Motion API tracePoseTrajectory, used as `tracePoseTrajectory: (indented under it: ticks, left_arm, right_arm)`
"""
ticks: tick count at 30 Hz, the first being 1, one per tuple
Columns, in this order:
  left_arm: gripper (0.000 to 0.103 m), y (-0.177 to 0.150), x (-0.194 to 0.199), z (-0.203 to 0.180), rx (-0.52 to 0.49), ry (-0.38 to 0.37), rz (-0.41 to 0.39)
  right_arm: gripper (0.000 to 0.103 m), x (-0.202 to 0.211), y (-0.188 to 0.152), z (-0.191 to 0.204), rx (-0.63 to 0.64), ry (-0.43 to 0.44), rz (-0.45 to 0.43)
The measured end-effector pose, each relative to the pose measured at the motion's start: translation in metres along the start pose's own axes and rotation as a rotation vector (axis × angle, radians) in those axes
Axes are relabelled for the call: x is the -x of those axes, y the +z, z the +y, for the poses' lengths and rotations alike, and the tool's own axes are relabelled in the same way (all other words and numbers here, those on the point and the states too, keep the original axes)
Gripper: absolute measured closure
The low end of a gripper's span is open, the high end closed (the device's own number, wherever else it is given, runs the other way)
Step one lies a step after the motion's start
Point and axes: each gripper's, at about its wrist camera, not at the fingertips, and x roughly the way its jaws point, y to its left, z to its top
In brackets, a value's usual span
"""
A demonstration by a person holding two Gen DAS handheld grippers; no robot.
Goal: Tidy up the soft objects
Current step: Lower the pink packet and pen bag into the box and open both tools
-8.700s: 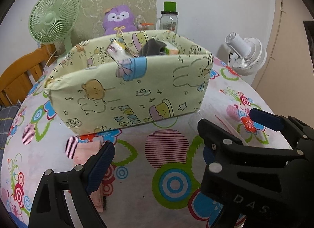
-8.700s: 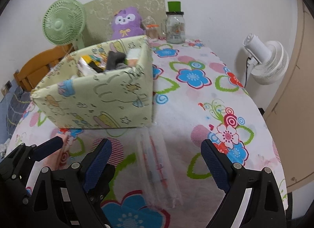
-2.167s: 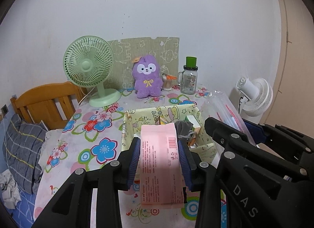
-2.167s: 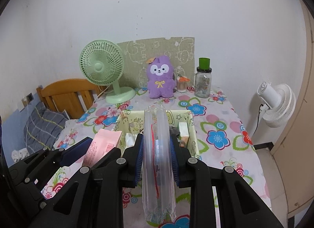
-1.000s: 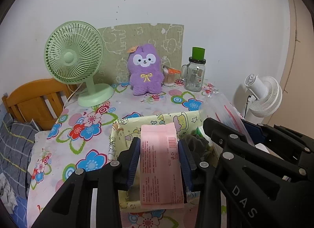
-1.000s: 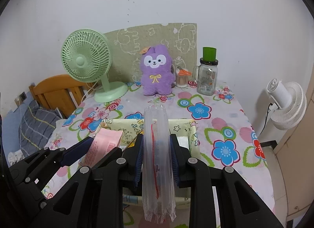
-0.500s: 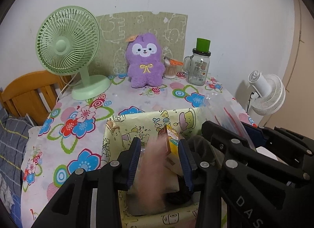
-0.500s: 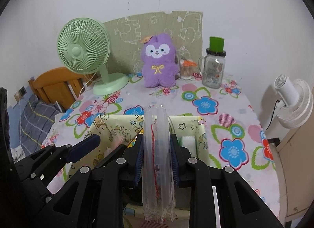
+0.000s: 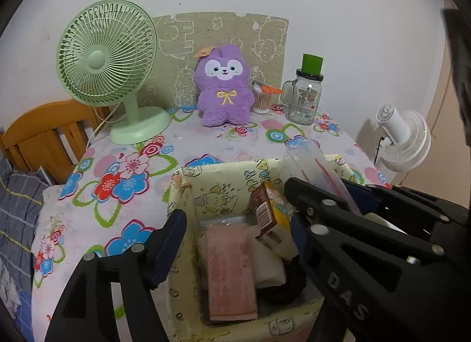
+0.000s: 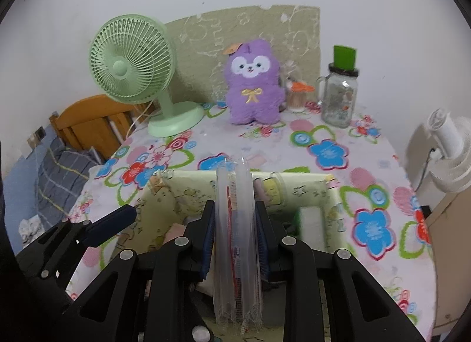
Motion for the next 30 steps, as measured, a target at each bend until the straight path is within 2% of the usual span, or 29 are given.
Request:
tracePoseTrajectory:
  ticks: [3, 8, 10, 11, 12, 14, 18, 22, 30]
  left_arm:
    - [0.024, -0.004, 0.003, 0.003, -0.019, 0.037, 0.002]
    - [0.024, -0.008, -0.004, 0.012, 0.001, 0.036, 0.029]
    - [0.023, -0.011, -0.006, 0.013, 0.001, 0.034, 0.034]
    - [0.022, -0.012, -0.007, 0.013, 0.001, 0.035, 0.035]
    - [0.021, -0.013, -0.008, 0.014, 0.002, 0.034, 0.038]
    - [0.020, -0.015, -0.010, 0.015, 0.007, 0.029, 0.044]
    - [0.017, -0.017, -0.010, 0.014, 0.001, 0.024, 0.046]
    - [0.013, -0.019, -0.006, 0.013, 0.001, 0.013, 0.036]
    - [0.011, -0.024, 0.007, 0.005, -0.007, 0.010, 0.015]
  right_arm:
    - [0.075, -0.007, -0.002, 0.006, 0.006, 0.028, 0.010]
    - [0.074, -0.016, -0.005, 0.013, 0.009, 0.037, 0.038]
    - [0.069, -0.019, -0.007, 0.014, 0.013, 0.033, 0.047]
    - [0.062, -0.020, -0.008, 0.014, 0.013, 0.032, 0.051]
    - [0.049, -0.021, -0.009, 0.014, 0.013, 0.030, 0.055]
    - [0.032, -0.022, -0.012, 0.014, 0.017, 0.023, 0.052]
    - [0.030, -0.020, -0.016, 0.015, 0.031, -0.012, 0.034]
    - [0.030, -0.013, -0.017, 0.010, 0.019, -0.011, 0.023]
    - [0.028, 0.005, -0.022, 0.007, 0.005, -0.027, -0.008]
